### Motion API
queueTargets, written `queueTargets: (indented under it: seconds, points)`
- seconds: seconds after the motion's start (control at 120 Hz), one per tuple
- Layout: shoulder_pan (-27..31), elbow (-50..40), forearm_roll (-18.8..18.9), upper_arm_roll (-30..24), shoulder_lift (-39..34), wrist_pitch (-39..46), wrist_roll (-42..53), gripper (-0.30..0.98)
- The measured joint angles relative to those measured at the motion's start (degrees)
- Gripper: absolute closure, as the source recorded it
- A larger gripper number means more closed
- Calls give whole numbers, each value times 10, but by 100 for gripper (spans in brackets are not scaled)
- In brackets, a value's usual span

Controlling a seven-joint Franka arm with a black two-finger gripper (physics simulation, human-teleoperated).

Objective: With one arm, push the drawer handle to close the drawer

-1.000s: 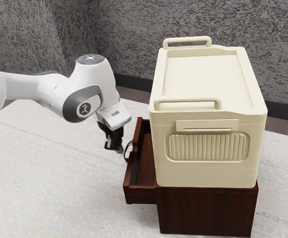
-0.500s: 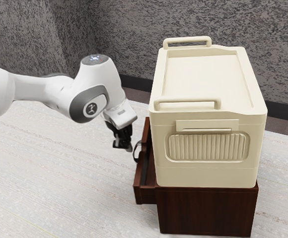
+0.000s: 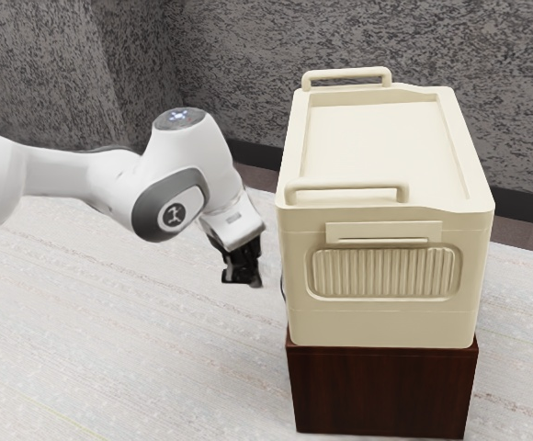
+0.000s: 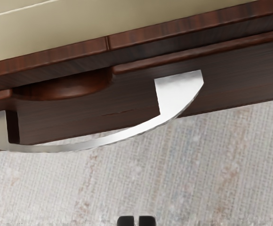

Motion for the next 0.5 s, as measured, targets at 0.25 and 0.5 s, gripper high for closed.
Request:
queueTargets:
  seconds: [0.25, 0.5]
  points:
    - [26, 67, 3, 5, -47, -135, -64, 36]
    - [43, 84, 6, 5, -72, -225, -148, 11]
